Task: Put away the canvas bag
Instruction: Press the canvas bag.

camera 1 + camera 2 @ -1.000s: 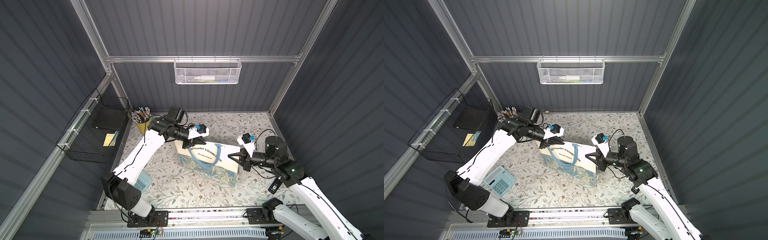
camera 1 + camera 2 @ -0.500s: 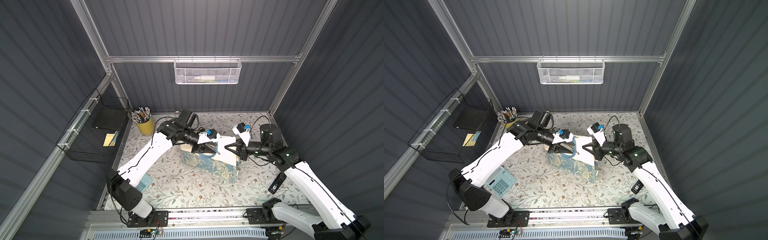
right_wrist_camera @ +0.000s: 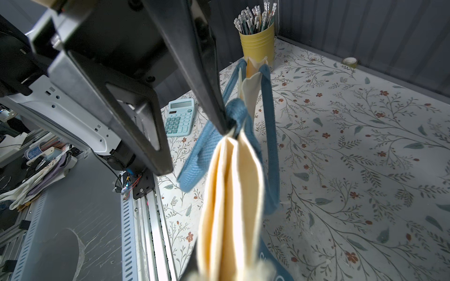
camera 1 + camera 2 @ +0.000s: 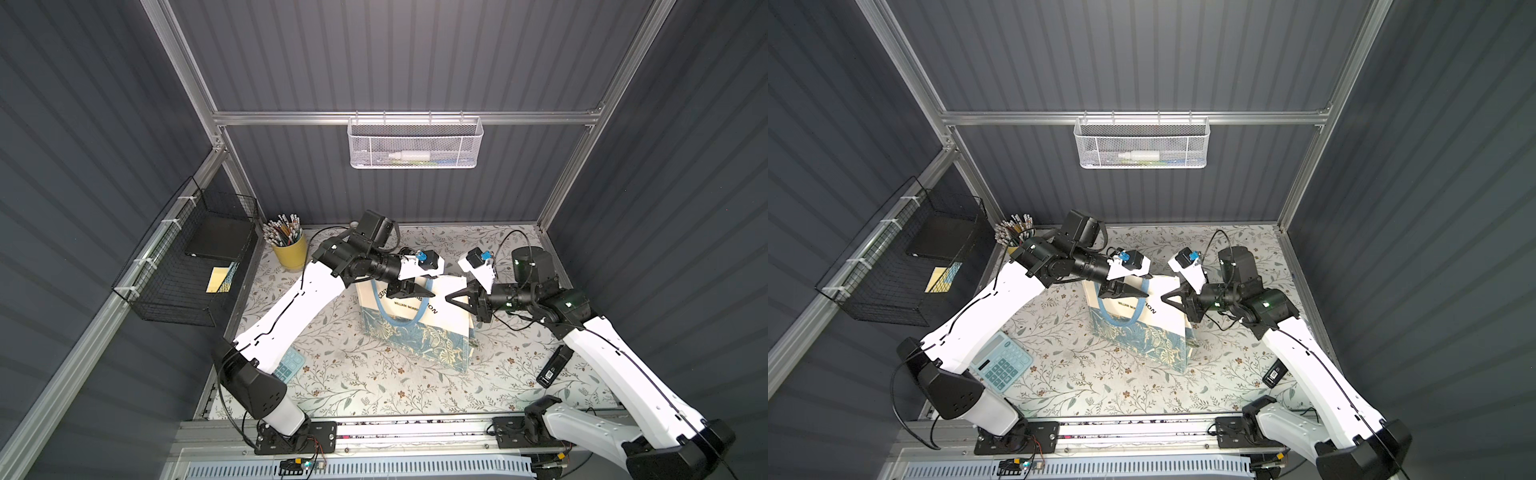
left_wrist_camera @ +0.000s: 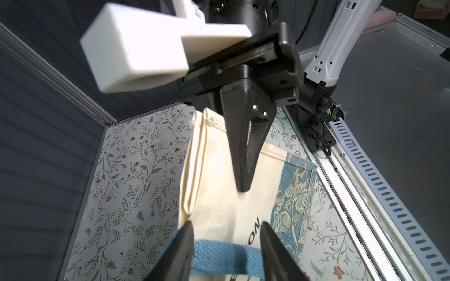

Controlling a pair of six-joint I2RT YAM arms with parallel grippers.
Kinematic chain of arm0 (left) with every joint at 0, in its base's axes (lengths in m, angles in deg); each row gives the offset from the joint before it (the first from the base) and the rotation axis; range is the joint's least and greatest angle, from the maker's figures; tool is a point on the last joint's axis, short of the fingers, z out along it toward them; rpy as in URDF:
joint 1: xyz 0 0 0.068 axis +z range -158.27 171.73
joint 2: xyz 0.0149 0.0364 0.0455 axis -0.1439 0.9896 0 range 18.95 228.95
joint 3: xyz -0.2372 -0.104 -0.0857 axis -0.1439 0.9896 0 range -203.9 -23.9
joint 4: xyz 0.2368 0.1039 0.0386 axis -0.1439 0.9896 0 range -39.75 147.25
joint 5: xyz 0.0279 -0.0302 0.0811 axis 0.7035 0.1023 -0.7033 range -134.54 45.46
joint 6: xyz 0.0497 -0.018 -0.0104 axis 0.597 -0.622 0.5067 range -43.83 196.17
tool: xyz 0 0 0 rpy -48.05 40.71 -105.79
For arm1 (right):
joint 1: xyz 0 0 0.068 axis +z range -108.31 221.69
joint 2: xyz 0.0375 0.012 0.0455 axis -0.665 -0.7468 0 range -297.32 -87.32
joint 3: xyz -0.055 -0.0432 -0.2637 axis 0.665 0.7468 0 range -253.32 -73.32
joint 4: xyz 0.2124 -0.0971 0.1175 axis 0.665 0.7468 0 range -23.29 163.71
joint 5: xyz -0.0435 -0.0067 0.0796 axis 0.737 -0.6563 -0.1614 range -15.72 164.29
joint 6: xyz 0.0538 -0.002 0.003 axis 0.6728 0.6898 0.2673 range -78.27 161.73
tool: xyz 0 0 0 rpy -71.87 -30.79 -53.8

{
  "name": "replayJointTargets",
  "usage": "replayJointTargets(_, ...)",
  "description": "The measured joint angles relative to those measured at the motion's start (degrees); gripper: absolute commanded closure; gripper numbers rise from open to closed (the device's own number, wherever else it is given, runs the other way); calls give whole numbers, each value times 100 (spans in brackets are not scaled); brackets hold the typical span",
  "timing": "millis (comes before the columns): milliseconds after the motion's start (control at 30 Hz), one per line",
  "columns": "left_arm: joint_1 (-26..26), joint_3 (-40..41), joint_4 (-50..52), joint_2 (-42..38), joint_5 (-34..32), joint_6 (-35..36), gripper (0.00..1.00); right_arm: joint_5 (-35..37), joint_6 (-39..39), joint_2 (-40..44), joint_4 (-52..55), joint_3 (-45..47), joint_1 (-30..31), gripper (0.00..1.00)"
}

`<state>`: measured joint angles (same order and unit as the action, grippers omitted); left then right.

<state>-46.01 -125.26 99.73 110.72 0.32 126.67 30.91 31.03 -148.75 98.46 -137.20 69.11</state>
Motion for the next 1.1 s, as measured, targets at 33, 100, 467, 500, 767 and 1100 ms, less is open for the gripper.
replayJointTargets(33, -20, -24, -2, 17, -17, -2, 54, 7, 4, 0, -2, 0, 44, 100)
replayJointTargets(100, -74, -109, -11, 83, -83, -2, 52, 4, 13, -9, 2, 0, 173, 100)
replayJointTargets(467, -190, -361, 79, 278, -225, -20, 62, 214, 2, -201, -55, -20, 494, 100)
replayJointTargets(500, -190, -374, 85, 289, -205, -20, 62, 271, 2, -201, -85, -22, 498, 100)
replayJointTargets(767, -186, -452, 210, 485, 20, -59, 66, 627, -28, -295, -15, -289, 557, 100)
replayJointTargets(1100, -127, -664, 627, 647, 138, 72, 100, 833, -103, -507, 13, -417, 560, 63)
